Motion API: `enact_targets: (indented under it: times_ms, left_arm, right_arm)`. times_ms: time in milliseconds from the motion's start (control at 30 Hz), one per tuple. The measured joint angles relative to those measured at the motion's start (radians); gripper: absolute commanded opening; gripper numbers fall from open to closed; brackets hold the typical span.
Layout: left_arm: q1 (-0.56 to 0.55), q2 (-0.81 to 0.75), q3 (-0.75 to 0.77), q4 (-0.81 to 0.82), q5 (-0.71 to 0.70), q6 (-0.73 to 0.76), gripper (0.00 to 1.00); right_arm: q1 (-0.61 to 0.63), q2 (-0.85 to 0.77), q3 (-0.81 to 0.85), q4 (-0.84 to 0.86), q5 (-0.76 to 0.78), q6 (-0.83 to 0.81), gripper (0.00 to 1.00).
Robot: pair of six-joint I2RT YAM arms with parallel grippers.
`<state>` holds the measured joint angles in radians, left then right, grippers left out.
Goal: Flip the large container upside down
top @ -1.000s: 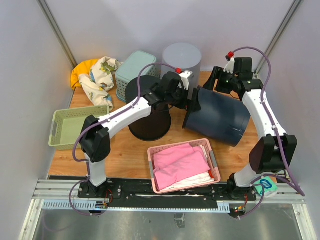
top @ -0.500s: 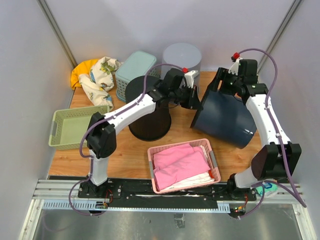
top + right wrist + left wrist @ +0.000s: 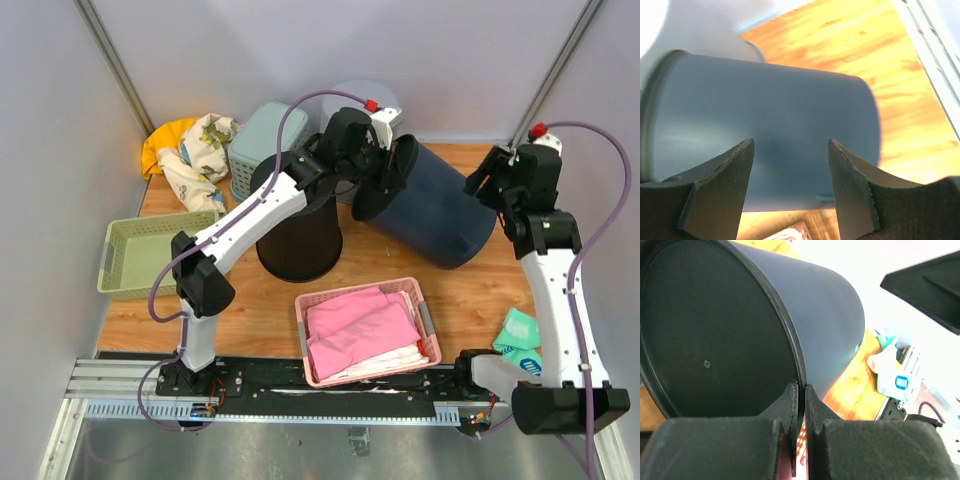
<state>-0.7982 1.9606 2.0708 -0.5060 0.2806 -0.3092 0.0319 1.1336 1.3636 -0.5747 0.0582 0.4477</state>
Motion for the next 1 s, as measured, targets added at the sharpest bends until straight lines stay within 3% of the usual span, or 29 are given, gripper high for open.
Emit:
enact_targets:
  times_ms: [333,567,700,767,1000]
  left_arm:
    - [-0.075,0.032,0.190,-0.133,-0.093,0.140,0.00]
    - [-0.177,0.117,0.283,-0.131,-0.104,0.233,0.02]
    - [-0.203,0.145,0.292,-0.103,-0.073,0.233,0.51]
    - [-0.210,0.154,0.303,-0.087,-0.050,0.230,0.66]
    - [-0.214,0.148,0.336,-0.053,-0.038,0.216,0.90]
  right_arm:
    - [-0.023,-0.158,-0.259,-0.153,0.258,0.223,0.58]
    - [-0.023,-0.203,-0.335,-0.242,0.287,0.366,0.57]
    - [-0.023,-0.208,-0.349,-0.277,0.308,0.400,0.58]
    - [-0.023,-0.218,-0.347,-0.292,0.338,0.412,0.59]
    - [-0.023,-0.295,-0.287,-0.349,0.452,0.412,0.59]
